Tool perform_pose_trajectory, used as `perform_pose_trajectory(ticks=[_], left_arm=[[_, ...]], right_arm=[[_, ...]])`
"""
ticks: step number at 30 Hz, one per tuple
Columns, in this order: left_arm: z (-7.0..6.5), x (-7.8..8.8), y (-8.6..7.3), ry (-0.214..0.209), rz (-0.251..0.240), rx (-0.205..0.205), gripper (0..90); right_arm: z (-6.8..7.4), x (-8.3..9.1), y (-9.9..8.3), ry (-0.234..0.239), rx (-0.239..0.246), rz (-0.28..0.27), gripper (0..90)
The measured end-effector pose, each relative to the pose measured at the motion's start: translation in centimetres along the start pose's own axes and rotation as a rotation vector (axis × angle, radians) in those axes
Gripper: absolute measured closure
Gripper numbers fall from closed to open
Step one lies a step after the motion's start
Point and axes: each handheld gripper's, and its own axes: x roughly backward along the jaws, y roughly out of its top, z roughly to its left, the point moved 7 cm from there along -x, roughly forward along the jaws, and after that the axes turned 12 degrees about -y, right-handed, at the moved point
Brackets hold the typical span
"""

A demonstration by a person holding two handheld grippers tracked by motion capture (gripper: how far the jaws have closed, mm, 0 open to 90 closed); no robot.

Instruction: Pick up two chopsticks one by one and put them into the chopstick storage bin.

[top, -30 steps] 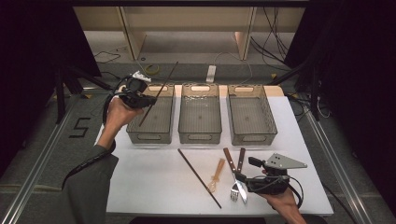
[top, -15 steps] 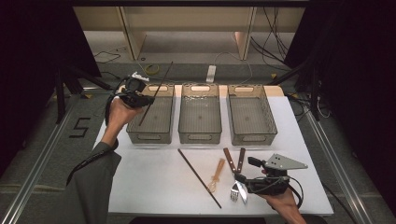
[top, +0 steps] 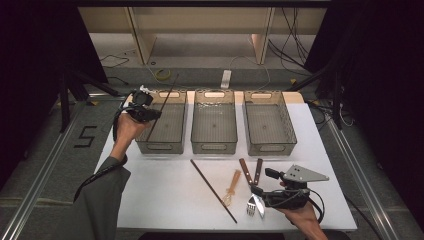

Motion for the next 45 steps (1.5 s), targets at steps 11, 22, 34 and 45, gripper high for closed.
perform_pose_trajectory(ticks=[11,22,34,45], left_arm=[[-1.4,0.6,-0.3,-0.017,-0.037,0.046,55.5],[-7.0,2.5,-1.6,-0.162,-0.094,-0.141,33.0],[-12.1,1.3,-2.8,-0.206,0.028,-0.339,20.5],[-16.4,-0.1,-3.5,-0.286,0.109,-0.45,18.7]], right_arm=[[0.0,0.0,0.0,-0.003,0.003,0.003,21.4],[-0.1,0.1,0.0,-0.01,0.005,-0.004,21.4],[0.2,0.2,0.0,-0.009,0.02,-0.005,21.4],[0.0,0.3,0.1,-0.016,0.018,-0.008,21.4]])
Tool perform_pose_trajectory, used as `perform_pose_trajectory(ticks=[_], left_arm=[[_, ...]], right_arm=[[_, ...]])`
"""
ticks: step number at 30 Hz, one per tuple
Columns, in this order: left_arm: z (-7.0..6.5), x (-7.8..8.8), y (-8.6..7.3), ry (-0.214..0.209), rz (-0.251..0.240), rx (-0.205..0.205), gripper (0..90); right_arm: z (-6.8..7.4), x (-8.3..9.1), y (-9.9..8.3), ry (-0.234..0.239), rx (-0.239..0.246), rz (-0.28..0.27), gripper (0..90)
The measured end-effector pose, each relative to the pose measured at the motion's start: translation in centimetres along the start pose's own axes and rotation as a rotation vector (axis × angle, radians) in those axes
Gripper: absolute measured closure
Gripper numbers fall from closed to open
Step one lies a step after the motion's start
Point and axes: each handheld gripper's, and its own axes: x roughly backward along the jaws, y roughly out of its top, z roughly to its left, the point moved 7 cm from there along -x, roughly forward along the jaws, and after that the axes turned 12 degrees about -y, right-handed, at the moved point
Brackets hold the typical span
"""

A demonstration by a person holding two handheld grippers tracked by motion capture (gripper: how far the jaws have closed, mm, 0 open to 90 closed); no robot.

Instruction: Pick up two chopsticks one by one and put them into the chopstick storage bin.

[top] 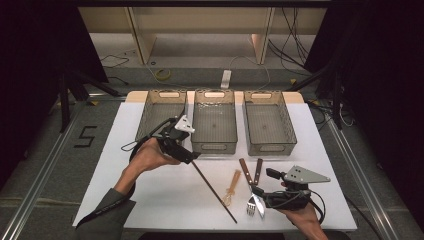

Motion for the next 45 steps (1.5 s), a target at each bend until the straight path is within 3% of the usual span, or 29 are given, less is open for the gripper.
perform_pose_trajectory(ticks=[7,12,17,22,36,45], left_arm=[[-1.7,-2.3,-0.2,-0.055,0.085,-0.072,20.0],[-2.5,-4.2,-1.1,-0.101,0.178,-0.111,20.4],[-3.6,-5.4,-1.3,-0.156,0.207,-0.143,18.6],[-4.2,-6.3,-1.8,-0.186,0.25,-0.171,17.2],[-4.7,-8.3,-2.9,-0.217,0.329,-0.244,17.2],[-5.0,-9.4,-3.5,-0.245,0.359,-0.262,21.0]], right_arm=[[0.0,-0.1,-0.1,0.003,-0.003,0.009,21.3],[0.0,-0.2,-0.1,0.003,-0.007,0.013,21.3],[0.0,-0.2,-0.1,0.006,-0.01,0.011,21.4],[-0.1,-0.1,-0.1,0.01,-0.016,0.012,21.4],[-0.4,-0.2,-0.2,0.005,-0.03,0.013,21.5],[-0.4,-0.2,-0.2,0.004,-0.035,0.014,21.6]])
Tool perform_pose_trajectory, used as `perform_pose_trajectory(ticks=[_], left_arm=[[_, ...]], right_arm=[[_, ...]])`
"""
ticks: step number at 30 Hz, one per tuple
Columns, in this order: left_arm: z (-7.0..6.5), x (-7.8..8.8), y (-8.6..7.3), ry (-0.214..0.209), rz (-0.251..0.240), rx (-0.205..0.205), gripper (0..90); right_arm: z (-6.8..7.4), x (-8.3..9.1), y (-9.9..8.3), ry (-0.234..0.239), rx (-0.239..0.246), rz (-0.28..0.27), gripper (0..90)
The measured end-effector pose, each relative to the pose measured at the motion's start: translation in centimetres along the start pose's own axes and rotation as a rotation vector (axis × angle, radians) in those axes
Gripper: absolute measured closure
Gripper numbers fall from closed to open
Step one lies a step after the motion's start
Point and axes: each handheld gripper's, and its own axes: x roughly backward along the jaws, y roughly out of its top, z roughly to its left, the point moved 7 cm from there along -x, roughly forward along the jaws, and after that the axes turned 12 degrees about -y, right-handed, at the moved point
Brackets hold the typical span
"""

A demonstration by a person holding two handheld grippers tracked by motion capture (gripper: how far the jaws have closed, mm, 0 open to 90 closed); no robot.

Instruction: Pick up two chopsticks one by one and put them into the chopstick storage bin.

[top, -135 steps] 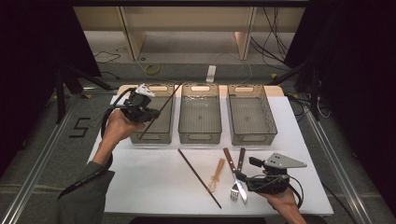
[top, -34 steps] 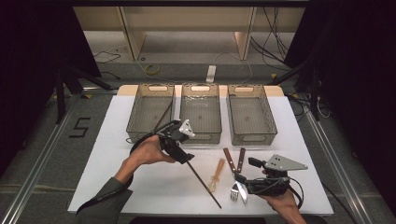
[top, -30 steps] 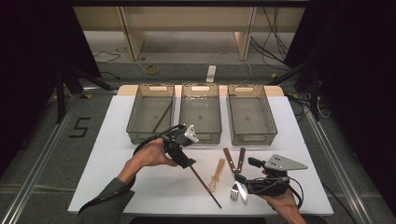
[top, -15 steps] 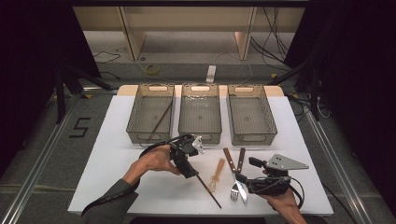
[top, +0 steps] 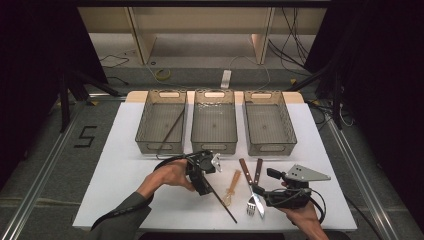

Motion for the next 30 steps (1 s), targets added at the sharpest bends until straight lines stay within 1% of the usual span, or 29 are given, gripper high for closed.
perform_pose_trajectory(ticks=[3,5,8,10,12,13,17,20,27,28,29,30], left_arm=[[0.12,-0.04,-0.01,-0.004,-0.003,0.003,22.2],[0.06,-0.2,0.01,-0.016,-0.002,0.0,22.9],[0.01,-0.52,-0.13,-0.02,0.02,-0.01,24.6],[0.01,-0.69,-0.21,-0.023,0.028,-0.007,25.6],[-0.08,-0.8,-0.27,-0.039,0.04,-0.008,26.7],[-0.13,-0.91,-0.24,-0.04,0.039,-0.005,27.3],[-0.2,-0.86,-0.23,-0.053,0.058,0.003,29.9],[-0.29,-0.83,-0.25,-0.055,0.073,0.009,31.0],[-0.59,-0.59,-0.49,-0.068,0.121,0.007,38.2],[-0.61,-0.53,-0.6,-0.069,0.132,-0.003,39.3],[-0.72,-0.51,-0.7,-0.071,0.134,0.0,40.5],[-0.7,-0.42,-0.79,-0.072,0.141,-0.007,41.9]], right_arm=[[-0.05,0.04,0.0,0.0,0.0,-0.001,21.6],[-0.07,0.03,0.0,-0.001,0.0,-0.001,21.6],[0.0,0.02,0.01,-0.001,0.002,-0.002,21.6],[-0.02,0.0,0.0,-0.002,0.003,-0.001,21.6],[-0.03,0.03,0.01,-0.002,0.002,-0.001,21.7],[-0.04,0.05,0.02,-0.001,0.003,-0.003,21.7],[0.03,0.03,-0.01,0.0,0.006,-0.001,21.7],[0.1,0.07,-0.01,0.0,0.01,0.001,21.8],[0.12,0.03,-0.07,-0.003,0.013,0.005,21.8],[0.13,0.03,-0.08,-0.003,0.013,0.006,21.8],[0.13,0.02,-0.08,-0.003,0.013,0.006,21.9],[0.11,0.02,-0.08,-0.004,0.015,0.006,21.9]])
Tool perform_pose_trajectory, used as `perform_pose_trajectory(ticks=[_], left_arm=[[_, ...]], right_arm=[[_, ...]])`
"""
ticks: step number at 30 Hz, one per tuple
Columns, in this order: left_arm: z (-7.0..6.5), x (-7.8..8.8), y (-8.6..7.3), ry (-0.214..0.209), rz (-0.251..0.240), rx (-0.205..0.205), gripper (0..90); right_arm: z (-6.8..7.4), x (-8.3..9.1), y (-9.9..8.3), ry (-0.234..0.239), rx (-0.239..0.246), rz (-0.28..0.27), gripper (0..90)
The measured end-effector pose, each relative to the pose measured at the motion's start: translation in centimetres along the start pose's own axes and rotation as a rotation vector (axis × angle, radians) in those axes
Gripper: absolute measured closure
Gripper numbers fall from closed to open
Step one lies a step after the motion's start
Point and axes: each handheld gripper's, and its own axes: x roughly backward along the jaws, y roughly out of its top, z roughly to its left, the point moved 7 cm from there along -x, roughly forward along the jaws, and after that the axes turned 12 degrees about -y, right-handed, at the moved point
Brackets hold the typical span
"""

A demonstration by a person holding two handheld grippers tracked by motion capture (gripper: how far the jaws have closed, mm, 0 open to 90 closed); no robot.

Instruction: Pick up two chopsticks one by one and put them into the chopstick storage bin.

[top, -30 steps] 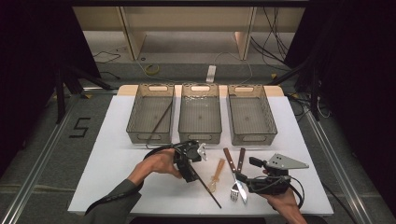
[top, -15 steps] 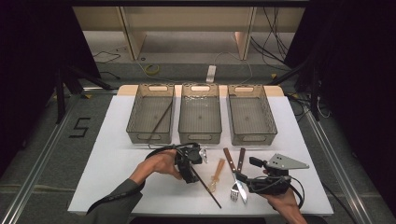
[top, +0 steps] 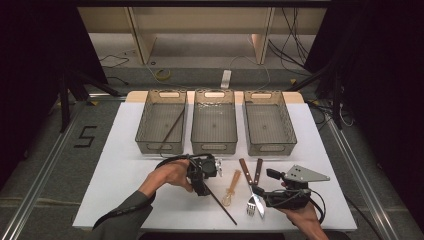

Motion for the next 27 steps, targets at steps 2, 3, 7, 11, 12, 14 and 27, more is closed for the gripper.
perform_pose_trajectory(ticks=[2,3,7,11,12,14,27], left_arm=[[-0.1,0.0,-0.2,0.0,0.006,0.0,44.6],[-0.1,0.0,-0.2,0.002,0.007,-0.005,45.7],[-0.3,0.2,-0.5,0.0,0.024,-0.02,50.5],[-0.5,0.3,-0.9,-0.006,0.029,-0.02,56.3],[-0.5,0.3,-1.1,-0.006,0.031,-0.022,57.3],[-0.8,0.3,-1.3,-0.006,0.046,-0.024,60.1],[-1.9,0.2,-1.8,0.015,0.086,-0.095,73.0]], right_arm=[[0.0,0.0,0.0,-0.001,0.0,0.0,21.9],[0.0,0.1,0.0,-0.001,-0.001,-0.001,22.0],[0.0,0.0,0.0,-0.002,0.005,0.001,22.0],[0.0,0.1,0.0,-0.003,0.008,0.001,22.1],[0.0,0.1,0.0,-0.002,0.006,0.002,22.1],[0.0,0.1,0.0,-0.004,0.009,0.006,22.1],[0.0,0.1,-0.1,-0.004,0.017,0.009,22.5]])
